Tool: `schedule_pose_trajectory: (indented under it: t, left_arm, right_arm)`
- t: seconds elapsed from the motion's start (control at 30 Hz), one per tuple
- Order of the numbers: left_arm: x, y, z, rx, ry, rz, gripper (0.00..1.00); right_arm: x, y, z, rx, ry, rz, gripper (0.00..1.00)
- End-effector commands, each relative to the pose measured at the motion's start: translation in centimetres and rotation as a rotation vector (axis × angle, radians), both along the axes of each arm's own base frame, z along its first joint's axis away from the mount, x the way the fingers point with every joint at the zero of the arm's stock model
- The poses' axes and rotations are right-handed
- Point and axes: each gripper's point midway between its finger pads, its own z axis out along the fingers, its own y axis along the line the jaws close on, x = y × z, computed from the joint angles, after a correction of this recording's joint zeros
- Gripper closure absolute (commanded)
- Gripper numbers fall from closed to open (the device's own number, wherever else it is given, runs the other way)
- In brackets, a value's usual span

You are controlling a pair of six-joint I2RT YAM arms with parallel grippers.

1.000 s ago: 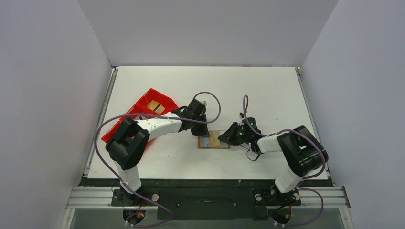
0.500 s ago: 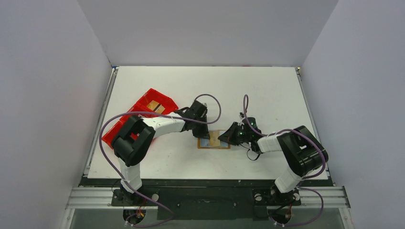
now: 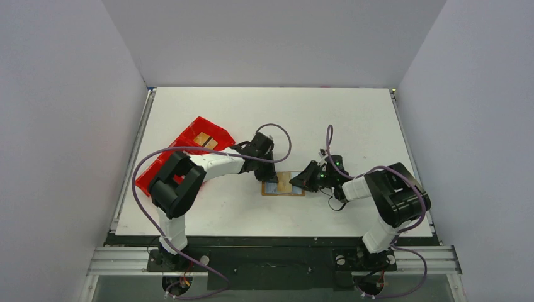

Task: Take the credit cards out of the card holder
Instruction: Remove the credit card from the card holder.

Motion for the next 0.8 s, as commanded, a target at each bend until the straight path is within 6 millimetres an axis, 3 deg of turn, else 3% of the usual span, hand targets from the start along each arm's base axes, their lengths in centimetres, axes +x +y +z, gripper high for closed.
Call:
schedule_pose_trajectory:
  t: [0.0, 0.33, 0.47, 0.57, 0.77]
  left_arm:
    - [-0.81, 4.79, -5.00, 0.221, 0.064, 0.043, 1.00]
    - [-0.90, 4.72, -5.14, 0.220, 0.067, 0.038, 1.00]
    - [-0.96, 4.75, -5.21, 0.219, 0.070, 0.038, 1.00]
    - [-1.04, 4.78, -5.25, 0.221, 0.072, 0.039, 1.00]
    - [-1.27, 4.89, -5.47, 0.223, 0.080, 0.038, 1.00]
  right_arm:
    - [0.56, -0.45, -0.39, 0.038, -0.009, -0.029, 0.92]
    - [0.54, 0.12, -0.54, 0.107, 0.017, -0.047, 0.84]
    - [0.58, 0.25, -0.44, 0.125, 0.018, -0.052, 0.89]
    - [0.55, 0.24, -0.38, 0.138, 0.019, -0.061, 1.00]
    - [0.75, 0.04, 0.03, 0.164, 0.006, -0.079, 0.97]
